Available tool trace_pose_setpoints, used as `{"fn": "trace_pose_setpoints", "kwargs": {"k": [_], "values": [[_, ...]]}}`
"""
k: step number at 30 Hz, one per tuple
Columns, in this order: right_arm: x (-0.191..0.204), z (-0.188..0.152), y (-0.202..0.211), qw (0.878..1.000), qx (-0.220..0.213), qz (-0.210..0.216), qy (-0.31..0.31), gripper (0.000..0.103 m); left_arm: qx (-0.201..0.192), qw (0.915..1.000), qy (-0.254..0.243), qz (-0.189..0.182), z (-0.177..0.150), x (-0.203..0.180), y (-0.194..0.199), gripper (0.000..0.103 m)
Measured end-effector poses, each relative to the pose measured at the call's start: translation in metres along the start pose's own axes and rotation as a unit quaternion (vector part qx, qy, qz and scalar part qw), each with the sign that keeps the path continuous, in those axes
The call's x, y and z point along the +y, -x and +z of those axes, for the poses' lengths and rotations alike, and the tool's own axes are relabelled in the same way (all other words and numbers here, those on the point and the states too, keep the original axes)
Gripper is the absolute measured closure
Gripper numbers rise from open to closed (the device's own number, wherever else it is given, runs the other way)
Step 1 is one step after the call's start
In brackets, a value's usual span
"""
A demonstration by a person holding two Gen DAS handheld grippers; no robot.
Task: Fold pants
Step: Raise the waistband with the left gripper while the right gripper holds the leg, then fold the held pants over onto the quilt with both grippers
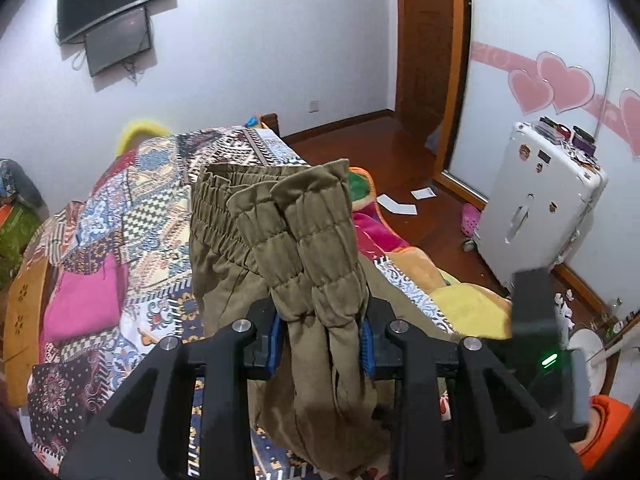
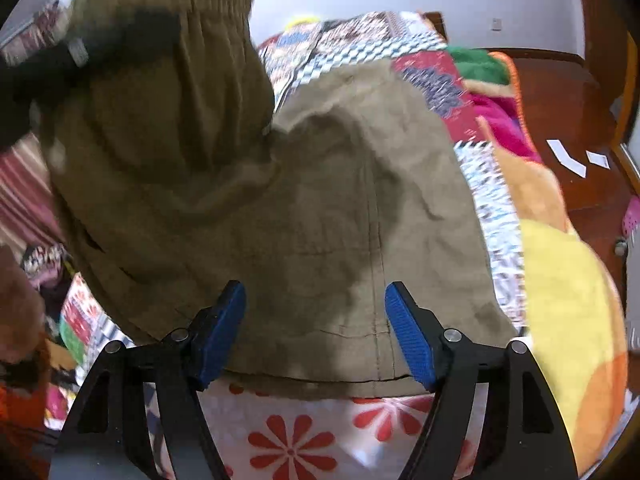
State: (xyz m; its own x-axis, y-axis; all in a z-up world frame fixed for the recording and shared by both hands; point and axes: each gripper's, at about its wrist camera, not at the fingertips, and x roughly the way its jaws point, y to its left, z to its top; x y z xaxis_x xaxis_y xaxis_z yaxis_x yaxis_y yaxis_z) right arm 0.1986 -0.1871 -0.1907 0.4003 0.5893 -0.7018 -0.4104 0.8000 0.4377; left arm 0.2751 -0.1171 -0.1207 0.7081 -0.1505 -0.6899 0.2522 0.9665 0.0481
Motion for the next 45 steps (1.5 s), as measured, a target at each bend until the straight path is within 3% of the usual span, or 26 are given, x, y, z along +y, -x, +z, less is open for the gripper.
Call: {"fn": "trace_pose_setpoints", "kwargs": {"k": [4,7,10,15,20,25,30,34,39,45], "values": [[-0.014,-0.005,0.012,1.0,0.0,-0.03,0.0,0.033,0.003,1.0,-0.007,-0.006,0.001,-0.008,-0.007,0.073],[-0.021,-0.015,-0.003,0.999,0.028,-0.036,-0.004,0.033,0.007,0.9998,-0.006,-0.015,0.002,-0.012,-0.013,0.074],[-0.014,-0.019,-0.014,0.998,0.024,-0.052,0.021,0.03,0.013,0.9996,-0.002,-0.027,0.003,-0.016,-0.019,0.075],[-0.017,-0.014,-0.018,0.998,0.024,-0.046,0.023,0.027,0.024,0.999,-0.008,-0.037,0.005,-0.025,-0.033,0.075],[-0.024,-0.01,0.008,0.999,0.006,-0.038,0.004,0.03,0.04,0.998,-0.012,-0.047,0.004,-0.029,-0.044,0.075],[-0.051,-0.005,0.051,0.996,-0.036,-0.073,-0.03,0.03,0.046,0.9974,-0.024,-0.05,0.001,-0.037,-0.05,0.075],[-0.069,-0.014,0.066,0.993,-0.047,-0.094,-0.057,0.03,0.057,0.9962,-0.034,-0.056,0.0,-0.045,-0.06,0.075],[-0.082,-0.021,0.047,0.992,-0.031,-0.091,-0.083,0.03,0.067,0.9949,-0.05,-0.056,-0.005,-0.055,-0.069,0.075],[-0.076,-0.031,0.026,0.993,0.005,-0.107,-0.06,0.028,0.078,0.9936,-0.061,-0.056,-0.009,-0.061,-0.077,0.075],[-0.077,-0.032,0.025,0.993,0.008,-0.106,-0.055,0.027,0.094,0.9916,-0.069,-0.055,-0.01,-0.069,-0.091,0.075]]}}
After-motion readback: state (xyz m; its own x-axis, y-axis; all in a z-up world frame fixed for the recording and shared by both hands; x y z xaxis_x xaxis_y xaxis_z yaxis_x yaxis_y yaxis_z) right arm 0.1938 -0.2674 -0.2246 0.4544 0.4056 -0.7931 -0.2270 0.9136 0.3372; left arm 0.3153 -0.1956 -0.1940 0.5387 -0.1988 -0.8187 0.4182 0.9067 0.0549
